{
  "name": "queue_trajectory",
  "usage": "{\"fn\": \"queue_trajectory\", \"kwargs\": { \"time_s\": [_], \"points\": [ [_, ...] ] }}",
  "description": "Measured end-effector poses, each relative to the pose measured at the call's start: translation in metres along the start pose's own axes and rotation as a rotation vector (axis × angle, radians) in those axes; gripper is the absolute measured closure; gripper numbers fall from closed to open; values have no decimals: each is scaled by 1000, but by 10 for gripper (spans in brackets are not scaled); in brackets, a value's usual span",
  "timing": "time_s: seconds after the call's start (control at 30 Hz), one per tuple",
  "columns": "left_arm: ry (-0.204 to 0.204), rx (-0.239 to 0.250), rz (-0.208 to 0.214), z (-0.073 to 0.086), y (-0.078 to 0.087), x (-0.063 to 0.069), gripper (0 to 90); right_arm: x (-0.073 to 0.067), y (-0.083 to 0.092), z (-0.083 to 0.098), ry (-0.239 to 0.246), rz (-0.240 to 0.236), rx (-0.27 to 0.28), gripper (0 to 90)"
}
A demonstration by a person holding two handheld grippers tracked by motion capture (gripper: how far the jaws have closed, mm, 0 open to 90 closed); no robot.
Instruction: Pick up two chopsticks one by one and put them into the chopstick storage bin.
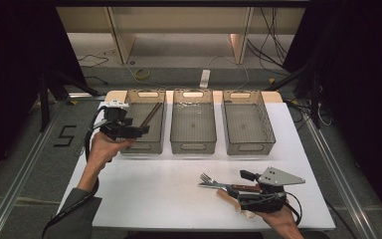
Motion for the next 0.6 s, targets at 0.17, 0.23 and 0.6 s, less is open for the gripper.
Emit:
{"fn": "queue_trajectory", "kwargs": {
  "time_s": [0.17, 0.23, 0.6],
  "points": [
    [-38, 17, 4, 9, 8, 14, 207, 1, -1, 1, 7, 7, -37, 283],
    [-44, 21, 15, 15, 9, 17, 196, 1, -3, 2, 7, 6, -60, 292],
    [8, 86, 110, 43, 15, 31, 164, 3, -10, 5, 18, -17, -145, 298]
  ]
}}
Point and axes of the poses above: each handheld gripper's, and its own axes: y roughly backward along the jaws, z roughly out of its underside, x roughly to its right, the point moved 1 cm from there along -y, roughly forward along the jaws, and after that the axes turned 2 degrees about z, right-handed, at the moved point
